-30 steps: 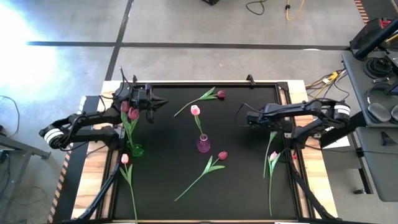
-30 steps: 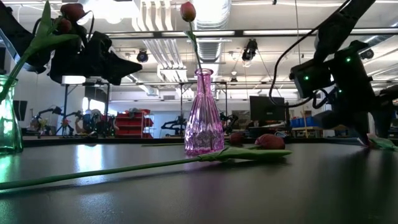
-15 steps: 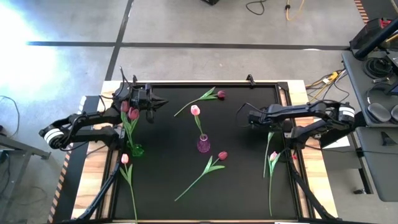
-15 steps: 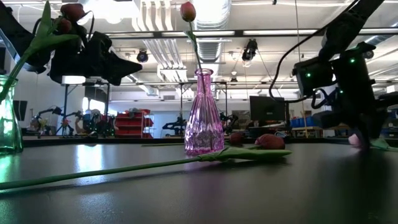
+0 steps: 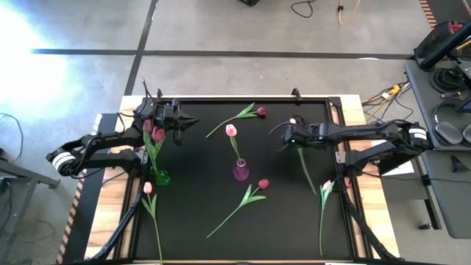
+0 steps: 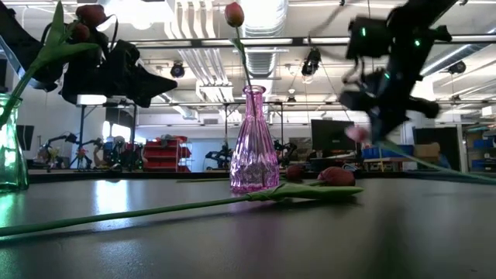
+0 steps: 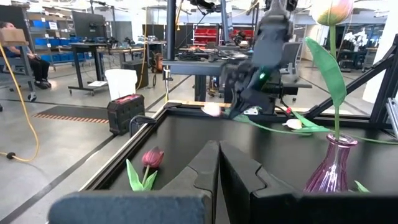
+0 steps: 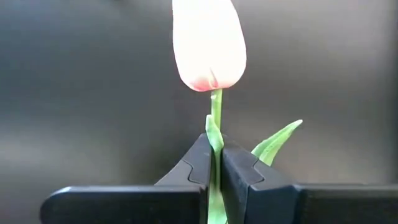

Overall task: Sort flowers into vase by color
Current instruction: Put the pink tulip into the purple vase

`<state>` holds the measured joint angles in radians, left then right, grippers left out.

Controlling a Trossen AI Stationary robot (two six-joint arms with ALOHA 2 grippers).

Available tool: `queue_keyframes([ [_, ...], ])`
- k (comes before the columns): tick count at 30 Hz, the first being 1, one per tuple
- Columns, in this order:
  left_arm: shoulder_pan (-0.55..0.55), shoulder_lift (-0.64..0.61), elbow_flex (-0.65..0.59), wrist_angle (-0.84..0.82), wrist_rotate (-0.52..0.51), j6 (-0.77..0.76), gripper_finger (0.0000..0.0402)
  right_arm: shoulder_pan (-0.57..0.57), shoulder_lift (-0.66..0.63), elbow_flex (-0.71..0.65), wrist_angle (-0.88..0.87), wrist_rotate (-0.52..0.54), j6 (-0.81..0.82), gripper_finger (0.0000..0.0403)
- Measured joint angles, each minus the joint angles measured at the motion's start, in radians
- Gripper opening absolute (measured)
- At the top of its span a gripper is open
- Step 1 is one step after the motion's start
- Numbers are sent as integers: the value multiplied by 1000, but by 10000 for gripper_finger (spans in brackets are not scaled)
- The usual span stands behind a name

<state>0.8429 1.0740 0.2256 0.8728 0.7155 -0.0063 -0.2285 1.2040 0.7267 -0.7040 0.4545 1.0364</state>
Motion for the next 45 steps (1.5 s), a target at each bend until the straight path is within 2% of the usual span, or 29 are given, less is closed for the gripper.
queue_keyframes([
  [5,0,0,0,1,-18,0,0,120,-10,10,381,151,-277,13],
  [10,0,0,0,0,-55,0,0,255,26,4,813,224,-562,13],
  [15,0,2,0,1,-55,0,0,368,56,18,1202,235,-822,13],
  [19,0,10,0,1,-55,-3,0,436,62,52,1406,237,-997,13],
  [25,0,27,0,1,-55,-2,0,487,62,153,1456,236,-1128,13],
  [31,0,43,0,3,-65,0,0,495,61,239,1456,183,-1205,13],
  [36,0,47,0,3,-78,0,0,495,93,257,1516,118,-1240,13],
  [45,0,46,0,3,-77,-3,0,495,159,279,1562,113,-1260,13],
])
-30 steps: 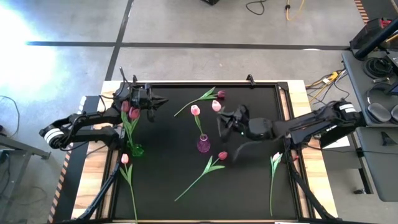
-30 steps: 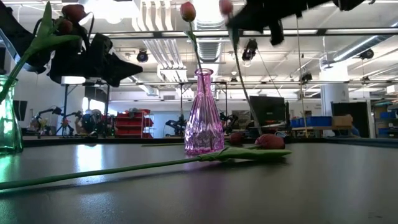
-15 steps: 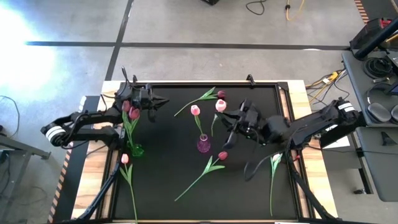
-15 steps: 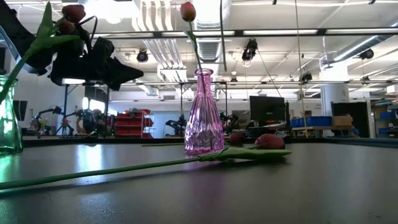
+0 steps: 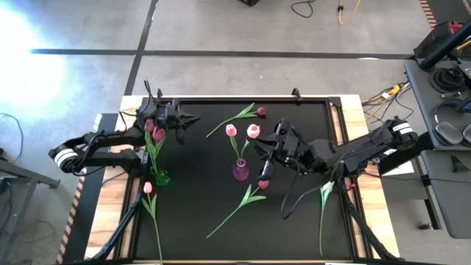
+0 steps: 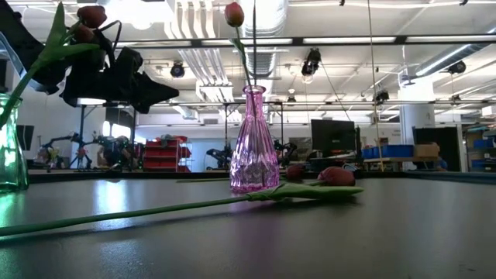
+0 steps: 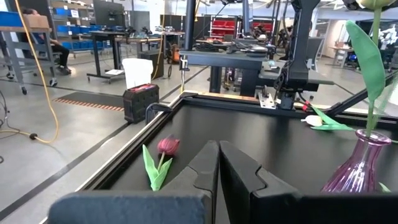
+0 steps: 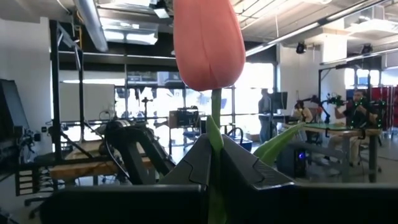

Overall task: Sort flowers into vase by color
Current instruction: Put the pink tulip into the purple vase

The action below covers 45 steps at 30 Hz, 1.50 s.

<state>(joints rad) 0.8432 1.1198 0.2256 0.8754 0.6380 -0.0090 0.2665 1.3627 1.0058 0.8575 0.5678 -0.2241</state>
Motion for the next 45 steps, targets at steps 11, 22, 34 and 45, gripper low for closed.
queue_keyframes([
  [11,0,1,0,0,0,0,0,0,53,-11,8,8,26,13],
  [22,0,1,0,-1,0,0,0,4,133,-18,-165,213,17,13],
  [34,0,1,0,-2,1,-5,0,3,134,-19,-329,376,92,13],
  [45,0,1,0,-2,1,-5,0,3,130,-19,-329,376,82,99],
])
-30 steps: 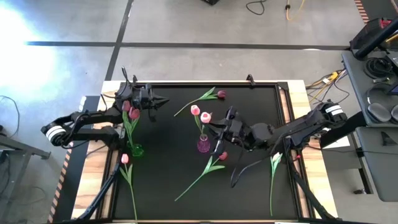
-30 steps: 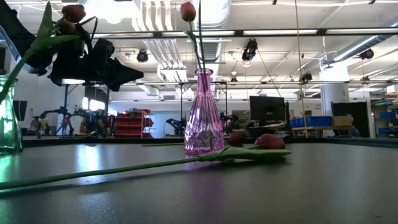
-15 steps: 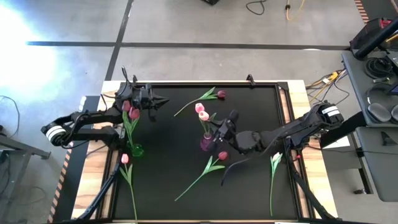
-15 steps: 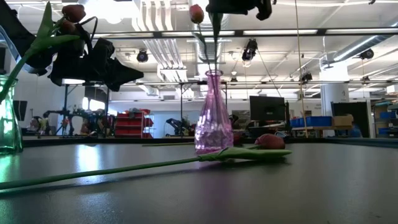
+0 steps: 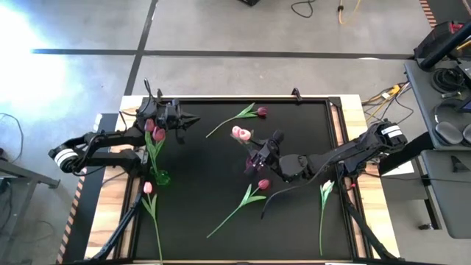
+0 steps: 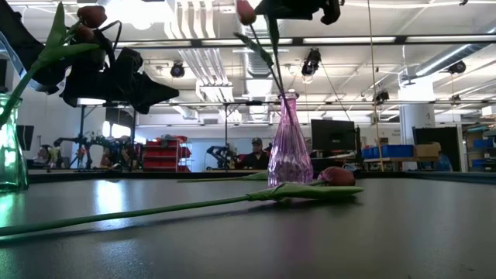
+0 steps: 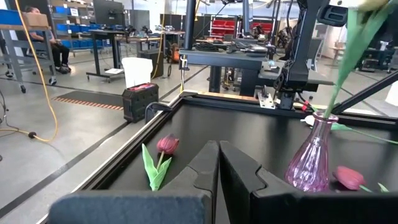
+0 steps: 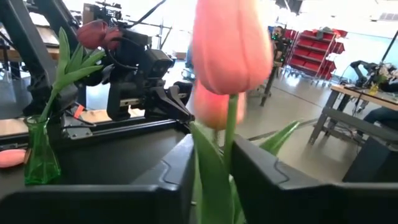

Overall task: Sort flowers into vase by color
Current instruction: Put the pink tulip into the purple vase

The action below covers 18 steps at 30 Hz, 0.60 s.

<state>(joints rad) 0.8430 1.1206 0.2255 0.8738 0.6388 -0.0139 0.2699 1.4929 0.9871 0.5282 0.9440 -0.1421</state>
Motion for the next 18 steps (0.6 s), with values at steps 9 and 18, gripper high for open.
queue_keyframes([
  [9,0,0,0,0,1,0,0,1,-22,0,-65,52,-7,157],
  [18,0,0,0,-1,1,0,0,5,-119,4,-295,59,148,164],
])
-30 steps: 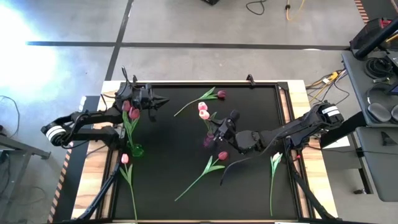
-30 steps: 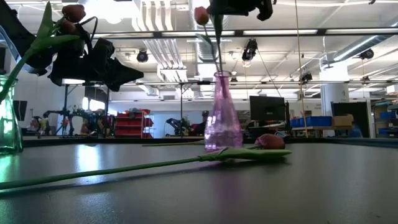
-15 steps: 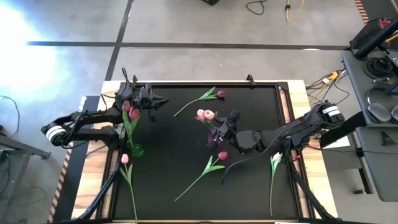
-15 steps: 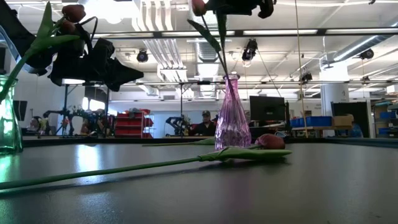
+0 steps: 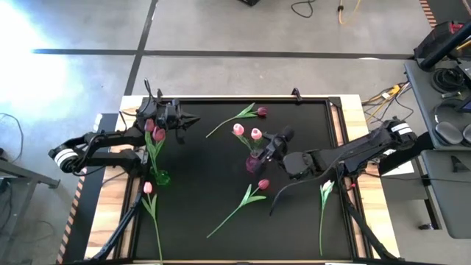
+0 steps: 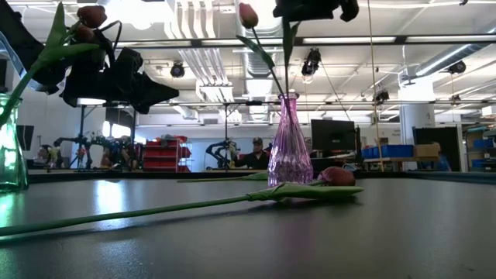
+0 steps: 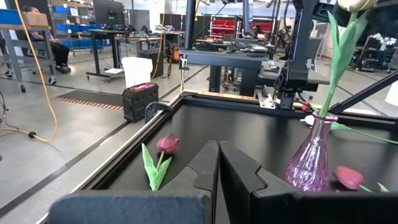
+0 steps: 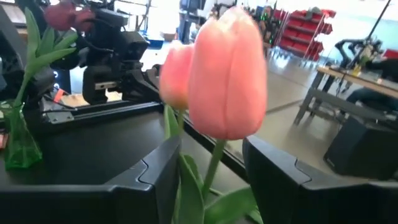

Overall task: Sort flowers into vase by color
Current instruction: Put the pink tulip into the purple vase

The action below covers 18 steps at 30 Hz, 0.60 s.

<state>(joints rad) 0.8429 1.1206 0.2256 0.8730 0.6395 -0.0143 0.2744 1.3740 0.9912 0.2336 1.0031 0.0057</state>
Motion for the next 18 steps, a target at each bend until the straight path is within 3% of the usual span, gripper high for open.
queue_keyframes([
  [11,0,0,0,-1,0,0,0,18,-106,198,-695,-53,337,164],
  [18,0,0,0,-8,0,2,0,28,-96,333,-1039,-332,571,164],
])
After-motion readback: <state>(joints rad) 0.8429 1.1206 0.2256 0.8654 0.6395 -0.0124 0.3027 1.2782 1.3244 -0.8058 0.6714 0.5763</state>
